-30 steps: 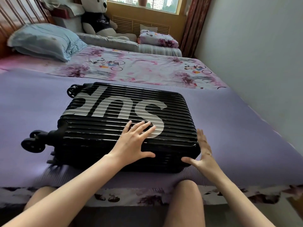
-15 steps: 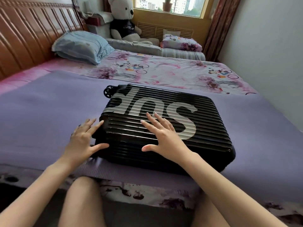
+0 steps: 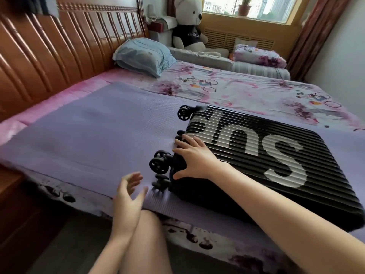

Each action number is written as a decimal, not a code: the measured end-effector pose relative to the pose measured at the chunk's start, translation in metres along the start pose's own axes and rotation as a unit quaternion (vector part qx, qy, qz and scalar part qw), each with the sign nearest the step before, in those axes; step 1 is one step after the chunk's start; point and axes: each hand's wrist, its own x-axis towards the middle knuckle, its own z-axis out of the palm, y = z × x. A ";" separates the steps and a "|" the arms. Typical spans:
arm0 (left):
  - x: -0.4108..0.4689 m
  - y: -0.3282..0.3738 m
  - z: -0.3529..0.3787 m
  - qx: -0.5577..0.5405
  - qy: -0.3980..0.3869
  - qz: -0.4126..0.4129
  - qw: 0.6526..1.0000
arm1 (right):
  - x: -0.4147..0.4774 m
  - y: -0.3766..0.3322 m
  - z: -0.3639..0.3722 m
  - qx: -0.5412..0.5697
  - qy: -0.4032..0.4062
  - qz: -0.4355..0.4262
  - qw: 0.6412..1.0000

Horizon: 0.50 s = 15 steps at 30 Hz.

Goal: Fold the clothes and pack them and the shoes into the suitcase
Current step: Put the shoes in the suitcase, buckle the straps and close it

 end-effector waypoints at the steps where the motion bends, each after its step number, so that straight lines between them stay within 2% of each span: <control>1: -0.008 -0.014 0.006 -0.024 -0.044 -0.059 0.997 | 0.003 0.000 0.002 -0.003 0.004 -0.002 1.000; 3: -0.013 -0.037 0.023 -0.038 -0.130 -0.132 0.982 | 0.006 0.002 0.004 -0.005 0.021 -0.009 1.000; 4: -0.011 -0.041 0.033 -0.037 -0.155 -0.135 0.978 | 0.006 0.003 0.004 -0.003 0.029 -0.011 0.999; 8: 0.012 -0.030 0.060 -0.073 -0.220 -0.080 0.969 | 0.007 0.001 -0.003 -0.008 0.038 -0.017 0.999; 15: 0.034 -0.029 0.072 -0.083 -0.210 -0.026 0.974 | 0.017 0.004 -0.015 -0.023 0.026 0.004 0.999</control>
